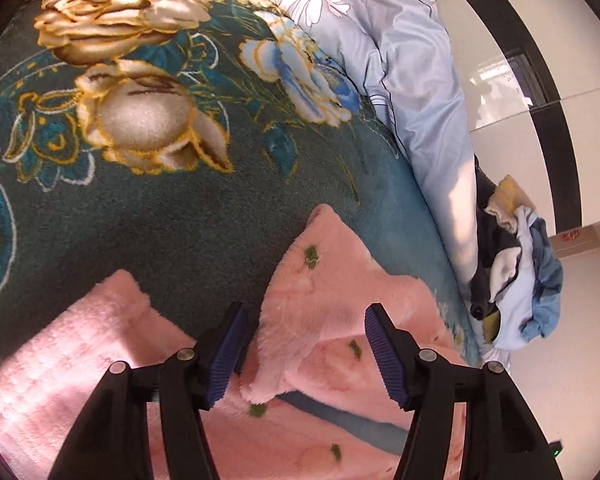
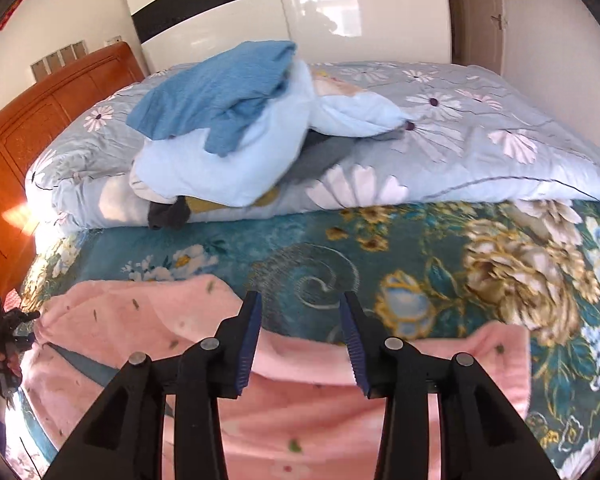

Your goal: Fold clothes

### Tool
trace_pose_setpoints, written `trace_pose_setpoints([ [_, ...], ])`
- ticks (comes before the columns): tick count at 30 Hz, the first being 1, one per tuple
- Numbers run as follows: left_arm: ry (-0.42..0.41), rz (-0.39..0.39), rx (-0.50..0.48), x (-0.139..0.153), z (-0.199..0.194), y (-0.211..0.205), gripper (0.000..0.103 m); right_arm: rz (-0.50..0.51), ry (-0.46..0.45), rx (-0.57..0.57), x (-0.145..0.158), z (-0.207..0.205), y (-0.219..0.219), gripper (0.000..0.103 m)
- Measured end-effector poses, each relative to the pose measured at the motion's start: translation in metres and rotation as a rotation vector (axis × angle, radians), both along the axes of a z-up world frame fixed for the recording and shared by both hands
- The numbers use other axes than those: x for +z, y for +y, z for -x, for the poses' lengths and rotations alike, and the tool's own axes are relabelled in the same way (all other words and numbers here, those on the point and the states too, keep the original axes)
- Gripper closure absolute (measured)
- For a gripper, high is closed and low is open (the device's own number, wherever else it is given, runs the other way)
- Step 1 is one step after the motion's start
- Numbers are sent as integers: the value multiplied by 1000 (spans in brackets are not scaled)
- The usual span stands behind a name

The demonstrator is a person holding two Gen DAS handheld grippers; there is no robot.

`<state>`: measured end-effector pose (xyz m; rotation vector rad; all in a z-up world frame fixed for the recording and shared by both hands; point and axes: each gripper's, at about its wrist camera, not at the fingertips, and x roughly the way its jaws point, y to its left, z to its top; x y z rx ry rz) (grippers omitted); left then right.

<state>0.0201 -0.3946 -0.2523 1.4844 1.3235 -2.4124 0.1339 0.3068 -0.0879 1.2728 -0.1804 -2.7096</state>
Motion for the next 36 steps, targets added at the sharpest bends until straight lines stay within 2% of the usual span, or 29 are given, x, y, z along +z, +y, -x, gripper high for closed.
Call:
trace_pose_setpoints([
  [1, -6, -7, 5, -2, 5, 1, 48, -4, -10, -23, -2, -11, 14, 61],
  [2, -5, 2, -7, 0, 12, 3, 81, -7, -20, -55, -6, -20, 28, 61],
  [3, -6, 2, -21, 2, 20, 6, 97, 0, -37, -91, -11, -27, 43, 61],
  [6, 88, 3, -28, 32, 44, 8, 97, 53, -76, -203, -22, -50, 88, 61],
  [9, 269, 41, -82, 98, 63, 9, 97, 132, -69, -292, -23, -69, 118, 61],
  [11, 403, 141, -159, 149, 65, 12, 97, 176, -54, -332, -22, -81, 132, 61],
  [13, 472, 270, -225, 178, 59, 12, 97, 183, -46, -348, -24, -91, 137, 61],
  [15, 405, 367, -254, 167, 55, 2, 97, 187, -68, -346, -35, -99, 139, 61],
  [17, 199, 419, -211, 122, 56, -17, 97, 176, -116, -344, -52, -102, 139, 61],
  [18, 97, 410, -166, 94, 52, -27, 97, 166, -144, -342, -62, -104, 139, 61],
  [20, 25, 354, -85, 53, 37, -42, 97, 152, -181, -331, -76, -106, 137, 61],
  [22, 3, 307, -19, 27, 25, -48, 97, 157, -187, -324, -81, -109, 139, 61],
  [24, -51, 310, 2, 10, 21, -49, 95, 167, -184, -331, -83, -115, 146, 61],
  [26, -87, 308, 3, 4, 19, -47, 91, 192, -178, -347, -84, -121, 156, 59],
  [28, -77, 267, 12, 12, 18, -51, 74, 219, -204, -367, -90, -129, 168, 51],
  [30, -38, 230, 19, 24, 13, -56, 45, 239, -245, -385, -97, -137, 178, 50],
  [33, -17, 292, 47, 51, 1, -62, 41, 309, -267, -388, -107, -156, 183, 50],
  [36, 19, 327, 78, 72, -19, -61, 39, 350, -226, -381, -101, -173, 181, 49],
])
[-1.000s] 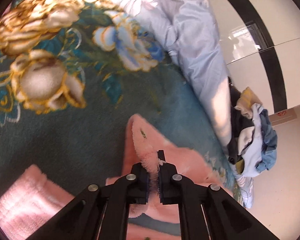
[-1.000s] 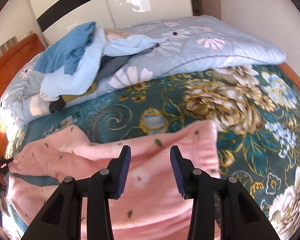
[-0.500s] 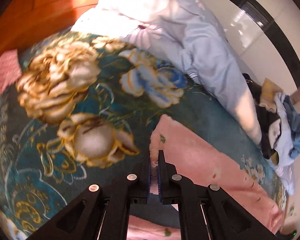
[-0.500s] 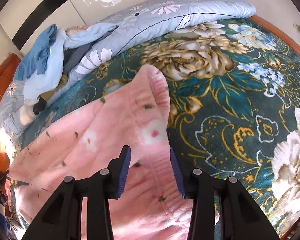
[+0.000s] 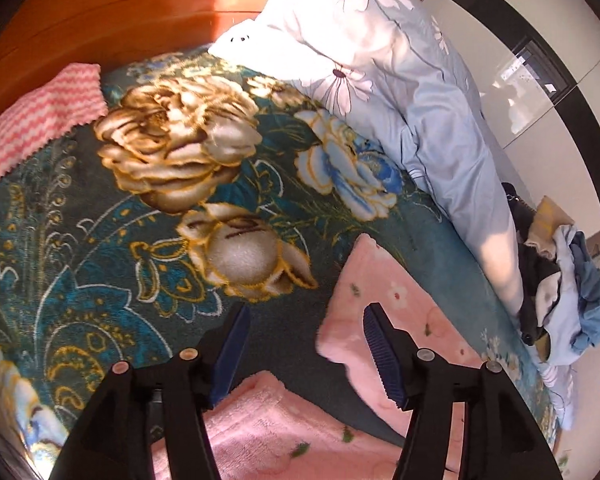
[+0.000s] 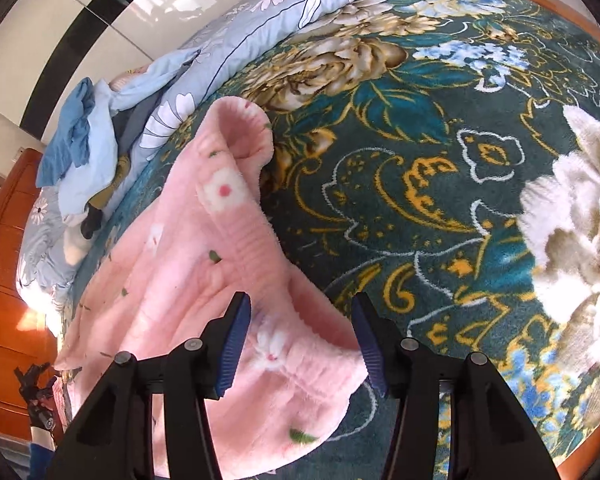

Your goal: Fold clothes

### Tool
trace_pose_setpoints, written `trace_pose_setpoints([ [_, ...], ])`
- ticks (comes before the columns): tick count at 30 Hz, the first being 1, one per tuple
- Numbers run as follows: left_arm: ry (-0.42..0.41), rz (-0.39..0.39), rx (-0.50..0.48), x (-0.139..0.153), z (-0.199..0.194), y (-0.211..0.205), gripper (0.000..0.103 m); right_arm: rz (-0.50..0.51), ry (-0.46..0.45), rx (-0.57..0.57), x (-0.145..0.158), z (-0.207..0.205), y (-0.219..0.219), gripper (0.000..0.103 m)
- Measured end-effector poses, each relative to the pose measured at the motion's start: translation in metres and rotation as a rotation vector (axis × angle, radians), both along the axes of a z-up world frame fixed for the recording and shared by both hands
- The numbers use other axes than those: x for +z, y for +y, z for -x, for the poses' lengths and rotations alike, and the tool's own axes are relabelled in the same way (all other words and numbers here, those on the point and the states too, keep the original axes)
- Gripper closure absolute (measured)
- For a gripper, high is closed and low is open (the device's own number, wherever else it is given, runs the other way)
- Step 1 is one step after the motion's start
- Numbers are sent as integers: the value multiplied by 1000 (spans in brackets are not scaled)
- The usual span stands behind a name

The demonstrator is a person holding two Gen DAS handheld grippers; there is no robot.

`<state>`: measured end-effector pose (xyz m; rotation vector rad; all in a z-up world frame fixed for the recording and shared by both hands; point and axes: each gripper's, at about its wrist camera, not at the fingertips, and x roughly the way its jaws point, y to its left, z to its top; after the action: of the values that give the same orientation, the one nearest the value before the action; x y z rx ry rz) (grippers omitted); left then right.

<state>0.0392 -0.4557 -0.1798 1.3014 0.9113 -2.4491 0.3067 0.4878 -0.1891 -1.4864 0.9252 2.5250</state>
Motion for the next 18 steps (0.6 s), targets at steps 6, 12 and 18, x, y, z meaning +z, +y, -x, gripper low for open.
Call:
trace_pose_setpoints([
  [6, 115, -89, -8, 18, -36, 15, 35, -48, -34, 136, 2, 13, -16, 49],
  [12, 117, -130, -81, 12, -58, 47, 35, -25, -49, 159, 0, 8, -22, 58],
  [18, 116, -174, -112, 5, -71, 67, 35, -71, -41, 188, 21, -12, -32, 95],
])
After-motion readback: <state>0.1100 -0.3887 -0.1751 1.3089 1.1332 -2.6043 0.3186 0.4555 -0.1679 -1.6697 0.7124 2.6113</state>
